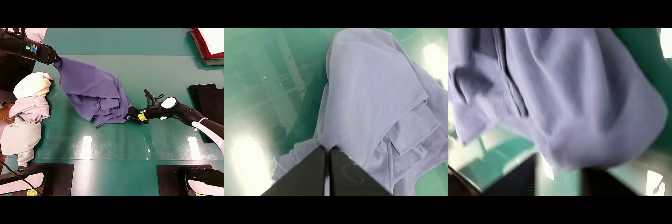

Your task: Fold the shirts.

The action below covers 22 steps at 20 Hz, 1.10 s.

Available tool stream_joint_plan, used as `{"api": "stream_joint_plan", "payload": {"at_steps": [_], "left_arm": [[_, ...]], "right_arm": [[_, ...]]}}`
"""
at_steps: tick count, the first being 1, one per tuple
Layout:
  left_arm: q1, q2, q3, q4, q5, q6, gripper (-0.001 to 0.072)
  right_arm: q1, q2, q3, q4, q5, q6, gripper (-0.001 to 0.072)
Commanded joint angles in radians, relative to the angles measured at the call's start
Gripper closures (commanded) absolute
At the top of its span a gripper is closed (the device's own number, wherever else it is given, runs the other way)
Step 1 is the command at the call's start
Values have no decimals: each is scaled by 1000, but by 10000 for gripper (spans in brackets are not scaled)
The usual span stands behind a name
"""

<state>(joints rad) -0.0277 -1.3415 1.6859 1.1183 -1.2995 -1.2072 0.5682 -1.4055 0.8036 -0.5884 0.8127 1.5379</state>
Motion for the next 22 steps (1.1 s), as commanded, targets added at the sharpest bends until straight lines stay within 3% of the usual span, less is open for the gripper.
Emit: {"api": "stream_joint_plan", "payload": {"at_steps": [1,2,6,8,14,22], "left_arm": [[0,0,1,0,-3,-1,684],[0,0,1,0,-3,-1,684],[1,10,25,1,8,-23,684],[1,39,87,1,27,-31,684],[1,200,392,3,37,-35,684],[0,527,417,-138,163,-35,685]], "right_arm": [[19,-12,-5,46,-59,-58,656],[20,-2,-5,38,-66,-68,698],[-58,147,2,29,-114,-77,699],[-168,280,71,-71,-69,-77,700],[-544,589,495,-251,96,-77,700],[-952,728,956,-329,317,-84,700]]}}
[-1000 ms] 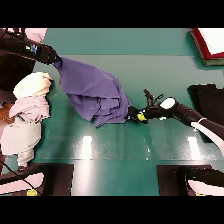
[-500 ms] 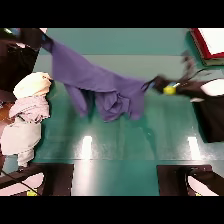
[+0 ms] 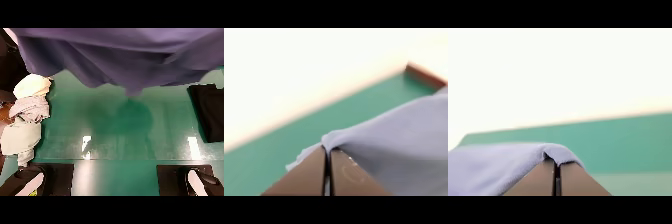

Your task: Fold the shirts.

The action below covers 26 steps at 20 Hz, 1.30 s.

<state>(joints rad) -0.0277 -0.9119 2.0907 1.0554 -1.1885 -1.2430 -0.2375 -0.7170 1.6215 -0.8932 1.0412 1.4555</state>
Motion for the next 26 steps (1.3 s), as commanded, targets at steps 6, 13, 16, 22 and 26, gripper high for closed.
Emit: {"api": "stream_joint_plan", "payload": {"at_steps": [6,13,16,22,26], "left_arm": [[0,129,-35,-157,39,-22,685],[0,-126,-512,-51,-171,-93,685],[1,-287,-726,-51,-115,-84,684],[1,-589,-790,-45,80,-32,684],[23,-604,-734,-29,145,-36,118]], "right_arm": [[-427,-75,444,30,298,-8,700],[-198,-381,271,132,509,55,700],[86,-516,88,-122,482,55,700],[328,-846,8,-217,187,57,699],[317,-967,148,-215,176,58,511]]}}
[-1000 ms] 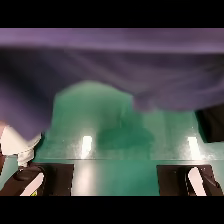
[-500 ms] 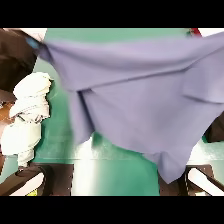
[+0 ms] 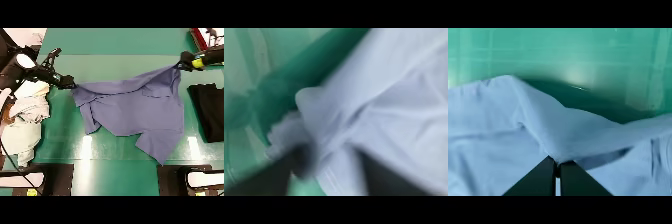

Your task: Fold the shirts.

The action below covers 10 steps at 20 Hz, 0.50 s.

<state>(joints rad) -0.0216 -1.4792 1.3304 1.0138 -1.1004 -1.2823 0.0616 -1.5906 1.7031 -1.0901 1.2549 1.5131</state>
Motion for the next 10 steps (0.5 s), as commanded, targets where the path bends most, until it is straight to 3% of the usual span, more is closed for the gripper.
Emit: {"api": "stream_joint_plan", "payload": {"at_steps": [1,4,5,7,10], "left_arm": [[43,-36,69,12,15,0,118],[155,-29,200,11,-176,-25,133],[196,-3,198,7,-199,-28,255],[241,83,111,3,-196,-27,279],[227,256,-192,-20,-190,-25,279]], "right_arm": [[4,-102,107,-18,-10,1,337],[-57,-80,199,-20,139,-3,340],[-82,-52,193,-19,174,-5,341],[-131,28,129,-19,216,-7,341],[-171,162,-49,-17,209,-31,341]]}}
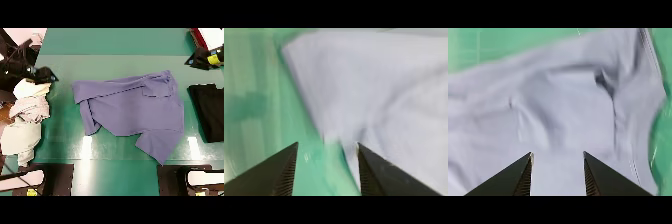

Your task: Fold the shirts.

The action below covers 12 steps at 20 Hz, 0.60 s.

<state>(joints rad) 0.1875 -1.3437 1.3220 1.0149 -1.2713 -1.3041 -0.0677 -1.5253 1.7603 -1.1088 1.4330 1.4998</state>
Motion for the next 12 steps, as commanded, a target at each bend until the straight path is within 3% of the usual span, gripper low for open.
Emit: {"api": "stream_joint_plan", "payload": {"at_steps": [1,6,12], "left_arm": [[2,179,-313,-58,0,3,278],[-103,344,-819,-347,109,55,277],[-294,342,-938,-369,300,-4,260]], "right_arm": [[-42,137,-169,2,3,-21,341],[-42,269,-382,66,-151,-27,341],[-42,341,-433,70,-179,-27,341]]}}
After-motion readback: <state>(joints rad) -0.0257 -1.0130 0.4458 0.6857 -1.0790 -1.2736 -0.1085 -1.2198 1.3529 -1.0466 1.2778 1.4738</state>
